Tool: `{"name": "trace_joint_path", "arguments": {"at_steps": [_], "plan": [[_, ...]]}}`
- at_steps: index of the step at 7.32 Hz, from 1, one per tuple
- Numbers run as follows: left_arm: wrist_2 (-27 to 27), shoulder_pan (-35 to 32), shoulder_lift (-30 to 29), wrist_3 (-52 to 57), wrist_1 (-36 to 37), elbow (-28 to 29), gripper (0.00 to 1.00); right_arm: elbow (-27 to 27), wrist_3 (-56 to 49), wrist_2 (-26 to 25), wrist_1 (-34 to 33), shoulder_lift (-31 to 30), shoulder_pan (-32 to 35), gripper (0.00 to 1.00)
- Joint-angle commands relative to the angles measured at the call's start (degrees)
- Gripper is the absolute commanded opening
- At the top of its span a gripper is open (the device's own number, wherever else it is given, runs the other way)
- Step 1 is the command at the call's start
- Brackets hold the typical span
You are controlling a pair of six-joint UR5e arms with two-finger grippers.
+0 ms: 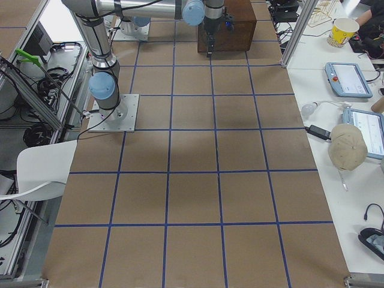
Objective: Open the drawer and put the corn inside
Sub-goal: 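Grasp the yellow corn cob with the left gripper and lift it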
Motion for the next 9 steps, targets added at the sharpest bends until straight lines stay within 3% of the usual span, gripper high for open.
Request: {"name": "trace_joint_path", "arguments": {"at_steps": [1,2,4,8,9], "plan": [[-0.23,0.00,0.01,0.19,-0.03,0.03,0.15,0.00,0.00,0.00,0.04,-0.02,0.00,1.00],[-0.15,0.00,0.01,1.15,-0.03,0.03,0.14,0.00,0.00,0.00,0.04,-0.02,0.00,1.00],[-0.14,0.00,0.18,2.12,-0.03,0.12,0.00,0.00,0.00,0.00,0.04,0.07,0.00,1.00],[-0.67,-0.26,2.11,3.27,-0.73,1.43,0.00,0.00,0.00,0.00,0.04,-0.02,0.00,1.00],[-1.37,-0.61,3.86,3.00,-3.69,3.09,0.00,0.00,0.00,0.00,0.04,0.07,0.00,1.00]]}}
